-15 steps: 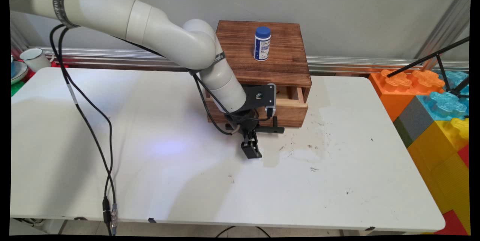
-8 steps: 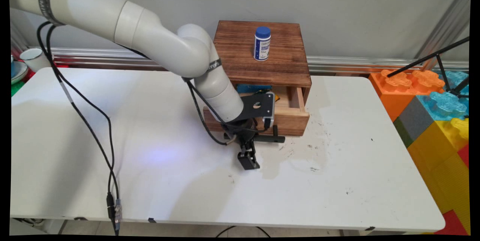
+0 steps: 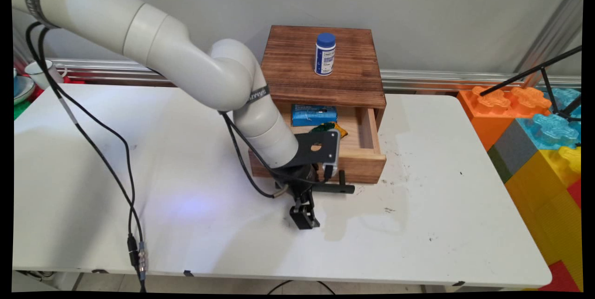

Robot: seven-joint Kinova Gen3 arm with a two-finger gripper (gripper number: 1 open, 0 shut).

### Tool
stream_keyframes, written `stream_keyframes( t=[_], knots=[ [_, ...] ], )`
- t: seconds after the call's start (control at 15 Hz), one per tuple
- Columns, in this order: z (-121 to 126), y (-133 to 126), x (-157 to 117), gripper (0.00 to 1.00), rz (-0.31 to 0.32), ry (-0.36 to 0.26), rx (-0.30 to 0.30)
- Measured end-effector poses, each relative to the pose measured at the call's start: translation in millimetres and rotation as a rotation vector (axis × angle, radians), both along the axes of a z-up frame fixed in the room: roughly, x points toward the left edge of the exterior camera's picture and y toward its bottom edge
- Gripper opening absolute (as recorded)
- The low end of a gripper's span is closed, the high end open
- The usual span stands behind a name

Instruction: Open the drawer

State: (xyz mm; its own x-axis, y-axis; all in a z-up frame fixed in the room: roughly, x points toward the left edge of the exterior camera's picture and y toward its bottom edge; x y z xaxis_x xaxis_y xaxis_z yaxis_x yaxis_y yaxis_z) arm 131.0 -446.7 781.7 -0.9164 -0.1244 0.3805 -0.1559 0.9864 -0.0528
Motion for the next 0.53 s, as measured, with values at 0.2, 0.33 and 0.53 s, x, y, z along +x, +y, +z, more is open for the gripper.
stream_keyframes(
  t=[0.2,0.33,0.53],
  knots=[
    [1.4,14.5,-2.1,1.0,-0.014,0.003,0.0],
    [2.1,24.7,-3.0,1.0,-0.023,0.005,0.001],
    [3.6,40.7,-4.8,1.0,-0.039,0.01,0.003]
  ],
)
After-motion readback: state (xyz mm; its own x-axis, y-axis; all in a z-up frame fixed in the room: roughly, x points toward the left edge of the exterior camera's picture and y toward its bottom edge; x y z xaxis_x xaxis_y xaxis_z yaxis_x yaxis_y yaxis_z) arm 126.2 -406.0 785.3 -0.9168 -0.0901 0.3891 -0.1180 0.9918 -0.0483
